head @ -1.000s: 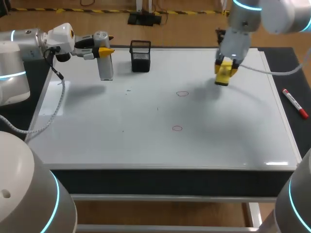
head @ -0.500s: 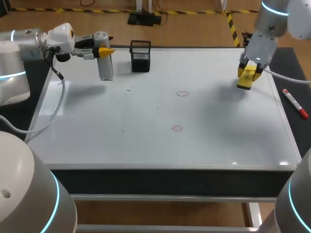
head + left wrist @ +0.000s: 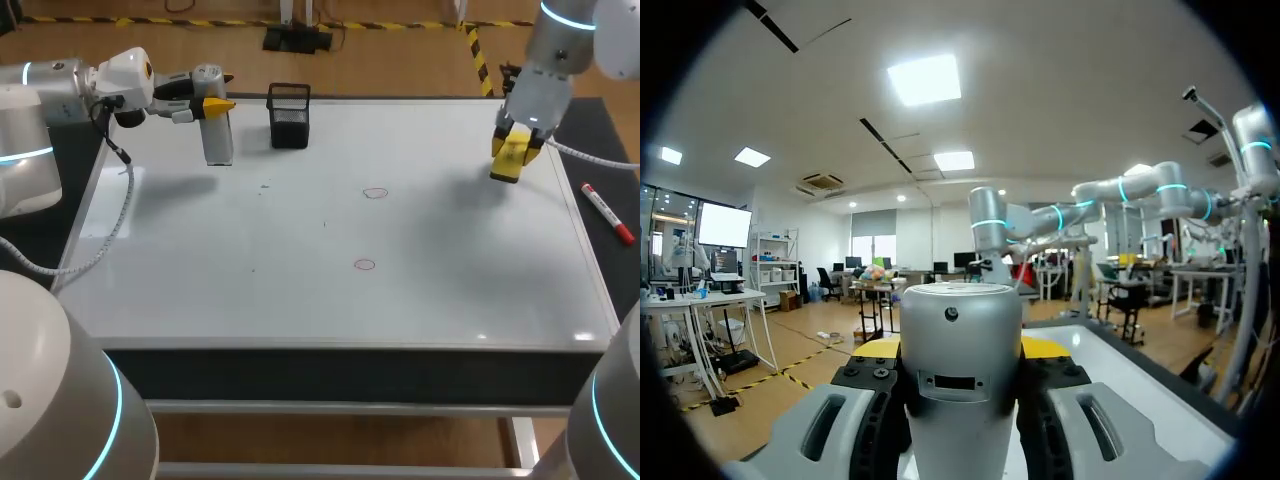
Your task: Pick up the inspection probe, press it on each red-marked spot on the whiteboard one by one, put down the probe, pick up the eraser, and wipe off all the red marks.
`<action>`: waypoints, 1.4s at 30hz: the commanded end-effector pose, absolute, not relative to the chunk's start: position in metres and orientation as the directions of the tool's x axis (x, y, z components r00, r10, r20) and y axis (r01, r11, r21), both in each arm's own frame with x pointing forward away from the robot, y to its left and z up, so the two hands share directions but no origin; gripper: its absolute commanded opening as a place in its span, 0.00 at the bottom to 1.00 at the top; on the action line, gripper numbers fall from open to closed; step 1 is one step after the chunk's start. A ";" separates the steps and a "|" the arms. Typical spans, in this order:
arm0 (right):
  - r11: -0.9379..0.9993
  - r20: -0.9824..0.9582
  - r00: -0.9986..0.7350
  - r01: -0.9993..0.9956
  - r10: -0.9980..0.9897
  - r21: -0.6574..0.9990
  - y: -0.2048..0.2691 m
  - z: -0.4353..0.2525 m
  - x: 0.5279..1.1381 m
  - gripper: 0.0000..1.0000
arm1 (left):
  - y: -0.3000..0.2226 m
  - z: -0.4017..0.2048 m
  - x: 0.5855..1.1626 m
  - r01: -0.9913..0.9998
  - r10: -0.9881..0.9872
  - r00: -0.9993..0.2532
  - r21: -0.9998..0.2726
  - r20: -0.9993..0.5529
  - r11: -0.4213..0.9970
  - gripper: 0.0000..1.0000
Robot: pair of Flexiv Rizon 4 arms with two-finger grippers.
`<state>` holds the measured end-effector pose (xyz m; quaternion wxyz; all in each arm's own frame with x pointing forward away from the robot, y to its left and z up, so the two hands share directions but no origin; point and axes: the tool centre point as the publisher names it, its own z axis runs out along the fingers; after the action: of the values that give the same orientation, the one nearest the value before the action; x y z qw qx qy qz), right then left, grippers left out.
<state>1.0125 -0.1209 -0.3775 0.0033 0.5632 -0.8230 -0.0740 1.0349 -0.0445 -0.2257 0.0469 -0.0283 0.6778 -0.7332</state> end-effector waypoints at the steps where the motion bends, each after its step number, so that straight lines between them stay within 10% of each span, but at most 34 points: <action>1: 0.353 -0.077 -0.363 -0.928 -0.929 0.123 -0.122 -0.376 1.012 0.00 | -0.049 -0.224 1.032 0.028 -0.101 -0.995 -0.997 -0.021 -0.069 0.00; 42: 0.353 -0.077 -0.363 -0.928 -0.929 0.123 -0.122 -0.376 1.012 0.00 | -0.301 -0.242 0.965 0.023 0.243 -0.968 -0.984 -0.067 -0.178 0.00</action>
<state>1.0121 -0.1210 -0.3776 0.0026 0.5632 -0.8231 -0.0737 0.9557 -0.2905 -0.2318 -0.0636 0.0972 0.6506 -0.7505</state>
